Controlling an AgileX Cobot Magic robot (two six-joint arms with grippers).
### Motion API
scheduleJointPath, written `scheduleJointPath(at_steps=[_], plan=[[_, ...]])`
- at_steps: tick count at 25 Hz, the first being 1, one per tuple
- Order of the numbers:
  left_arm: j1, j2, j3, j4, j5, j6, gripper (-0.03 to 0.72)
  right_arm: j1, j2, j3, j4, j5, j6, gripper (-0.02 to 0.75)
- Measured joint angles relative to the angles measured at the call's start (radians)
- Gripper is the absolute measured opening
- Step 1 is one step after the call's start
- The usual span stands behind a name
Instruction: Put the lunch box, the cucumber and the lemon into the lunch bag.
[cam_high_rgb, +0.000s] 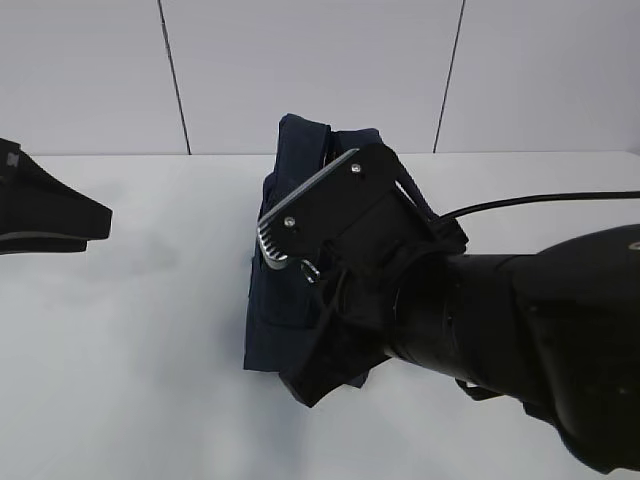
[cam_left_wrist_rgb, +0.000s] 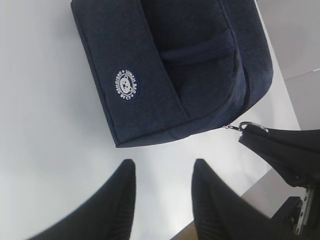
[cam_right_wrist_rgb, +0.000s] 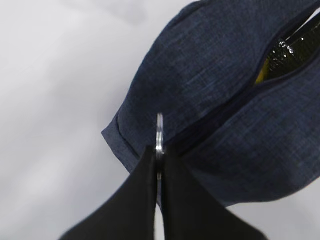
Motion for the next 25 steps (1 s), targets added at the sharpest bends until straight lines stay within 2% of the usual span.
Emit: scheduleJointPath(at_steps=[10,25], plan=[[0.000,0.000,0.000,0.000,-0.002,0.000,0.274,0.000,-0.002,0.000,0.000,0.023,-0.120,0.008],[0.000,0.000,0.000,0.000,-0.002,0.000,0.245,0.000,-0.002,0.000,0.000,0.028,-0.133,0.008]])
